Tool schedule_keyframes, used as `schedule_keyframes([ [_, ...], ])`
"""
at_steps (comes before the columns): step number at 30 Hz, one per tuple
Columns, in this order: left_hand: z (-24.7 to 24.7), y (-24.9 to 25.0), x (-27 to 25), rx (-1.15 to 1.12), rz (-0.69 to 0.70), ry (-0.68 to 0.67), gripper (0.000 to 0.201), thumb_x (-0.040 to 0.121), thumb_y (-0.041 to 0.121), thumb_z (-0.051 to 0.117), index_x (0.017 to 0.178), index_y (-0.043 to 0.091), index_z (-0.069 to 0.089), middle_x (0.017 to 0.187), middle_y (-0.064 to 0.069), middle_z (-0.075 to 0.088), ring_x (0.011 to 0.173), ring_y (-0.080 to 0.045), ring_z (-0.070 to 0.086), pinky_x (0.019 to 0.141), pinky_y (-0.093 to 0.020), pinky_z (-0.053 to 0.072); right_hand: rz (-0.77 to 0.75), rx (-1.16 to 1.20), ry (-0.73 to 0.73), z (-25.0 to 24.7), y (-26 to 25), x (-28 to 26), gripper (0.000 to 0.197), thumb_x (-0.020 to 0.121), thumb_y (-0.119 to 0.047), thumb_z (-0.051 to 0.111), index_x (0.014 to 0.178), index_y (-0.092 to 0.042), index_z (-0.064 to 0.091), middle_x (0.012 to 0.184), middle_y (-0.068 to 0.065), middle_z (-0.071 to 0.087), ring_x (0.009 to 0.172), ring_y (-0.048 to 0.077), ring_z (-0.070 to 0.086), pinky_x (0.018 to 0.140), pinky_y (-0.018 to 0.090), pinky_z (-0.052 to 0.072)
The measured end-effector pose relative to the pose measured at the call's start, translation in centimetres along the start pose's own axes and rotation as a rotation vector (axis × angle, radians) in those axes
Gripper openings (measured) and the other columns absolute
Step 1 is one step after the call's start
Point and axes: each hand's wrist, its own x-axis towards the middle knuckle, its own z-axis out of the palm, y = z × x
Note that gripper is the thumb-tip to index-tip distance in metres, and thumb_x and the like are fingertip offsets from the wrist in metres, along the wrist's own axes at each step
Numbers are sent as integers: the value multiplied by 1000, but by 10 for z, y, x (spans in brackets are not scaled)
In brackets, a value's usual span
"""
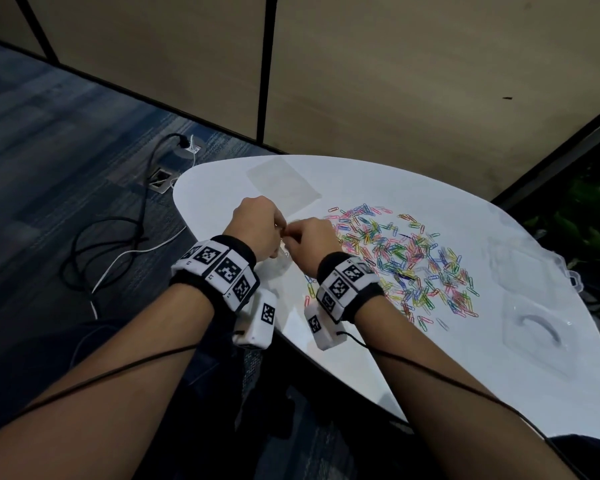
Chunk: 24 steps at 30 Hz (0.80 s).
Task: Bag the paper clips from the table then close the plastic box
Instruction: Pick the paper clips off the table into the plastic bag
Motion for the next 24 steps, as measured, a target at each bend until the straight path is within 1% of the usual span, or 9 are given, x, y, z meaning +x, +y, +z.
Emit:
schedule_keyframes([
  [3,-3,-1,1,-1,-13,20,25,88,-2,59,94,10,79,72,-13,75,65,-25,75,77,-37,64,-38,149,-56,-15,4,-4,32,85,-1,51,94,-18,78,83,2,73,72,12,64,69,22,50],
  [7,-8,-2,0,16,-20,56,29,91,-2,55,107,12,74,90,-13,75,68,-25,76,79,-37,63,112,466,236,-29,26,-1,37,83,8,47,84,-14,77,86,3,74,82,18,72,80,34,61],
  [10,-9,-3,1,15,-36,50,28,90,-4,57,107,10,74,90,-13,75,70,-26,76,81,-38,63,217,98,39,-18,51,7,31,93,-8,50,114,-18,71,120,4,68,109,22,64,100,39,51],
  [12,-9,-4,1,18,-42,41,28,89,-5,57,105,9,75,87,-13,76,70,-26,76,80,-38,63,175,-183,-244,4,66,3,40,98,-25,51,137,-16,52,145,8,48,133,25,46,111,40,36],
  [14,-10,-4,2,19,-46,33,30,86,-7,60,104,9,76,86,-14,76,75,-29,76,80,-39,63,63,-404,-407,30,78,-6,54,97,-33,50,145,-11,37,156,11,29,141,28,34,114,41,32],
  [17,-10,-4,2,18,-46,16,32,82,-9,64,106,7,76,92,-16,76,85,-33,75,81,-40,63,-106,-591,-377,54,96,-28,63,98,-30,46,152,-9,21,161,15,13,143,31,28,115,43,32],
  [20,-9,-3,3,20,-41,9,33,81,-9,67,109,6,75,96,-17,75,84,-33,75,82,-40,63,-247,-731,-248,62,116,-47,56,98,-19,45,150,-11,27,158,15,24,143,36,29,116,52,25],
  [22,-8,-2,3,24,-42,3,33,81,-10,67,110,5,75,97,-16,75,82,-32,75,82,-40,63,-199,-817,-187,59,130,-50,58,93,-17,54,147,-20,33,155,14,30,142,43,28,112,63,22],
  [24,-6,-1,1,31,-40,-8,33,82,-12,64,108,5,75,95,-16,75,80,-30,76,83,-39,62,-58,-798,-207,49,141,-44,61,90,-18,61,145,-24,33,156,14,26,140,47,27,109,65,27],
])
